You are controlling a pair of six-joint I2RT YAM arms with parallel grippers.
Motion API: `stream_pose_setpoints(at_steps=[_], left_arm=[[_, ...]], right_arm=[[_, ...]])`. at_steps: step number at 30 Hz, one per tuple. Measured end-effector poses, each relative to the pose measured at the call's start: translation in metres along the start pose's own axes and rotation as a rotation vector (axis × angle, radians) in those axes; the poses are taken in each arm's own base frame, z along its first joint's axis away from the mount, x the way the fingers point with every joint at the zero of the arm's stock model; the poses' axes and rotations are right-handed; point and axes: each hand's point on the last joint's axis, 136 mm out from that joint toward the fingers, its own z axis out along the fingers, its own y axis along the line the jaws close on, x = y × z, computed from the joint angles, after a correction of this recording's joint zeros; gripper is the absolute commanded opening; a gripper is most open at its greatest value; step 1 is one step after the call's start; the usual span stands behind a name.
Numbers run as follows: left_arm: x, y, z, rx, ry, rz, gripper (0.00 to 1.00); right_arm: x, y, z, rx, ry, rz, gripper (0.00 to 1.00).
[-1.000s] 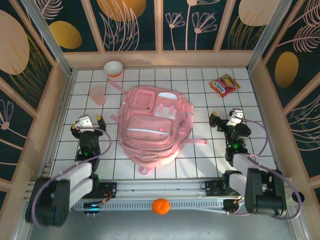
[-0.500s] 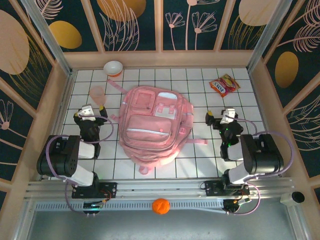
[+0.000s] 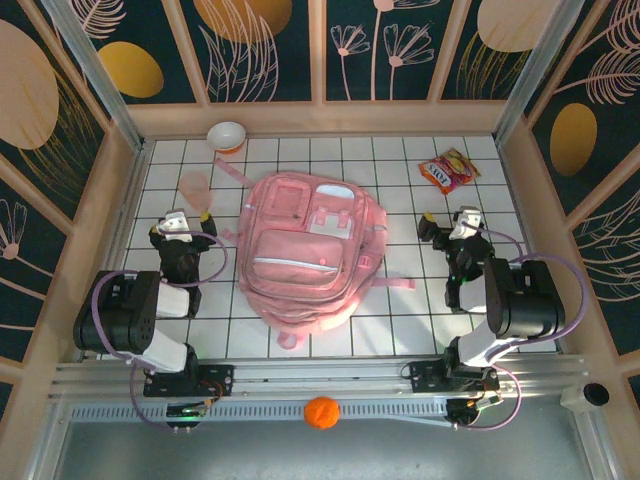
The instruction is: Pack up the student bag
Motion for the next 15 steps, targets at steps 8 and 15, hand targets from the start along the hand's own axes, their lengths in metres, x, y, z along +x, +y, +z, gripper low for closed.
stream_pose_setpoints(at_steps=[8,15], left_arm=[[0.0,-0.0002,0.0,0.001,0.0,0.0,0.99],[0.0,-0.0003,0.0,0.002,0.0,0.0,0.99]], right_arm=[[0.0019,-0.0002,0.0,0.001,0.008,0.001,0.99],[0.0019,-0.0002,0.0,0.001,0.008,0.001,0.99]])
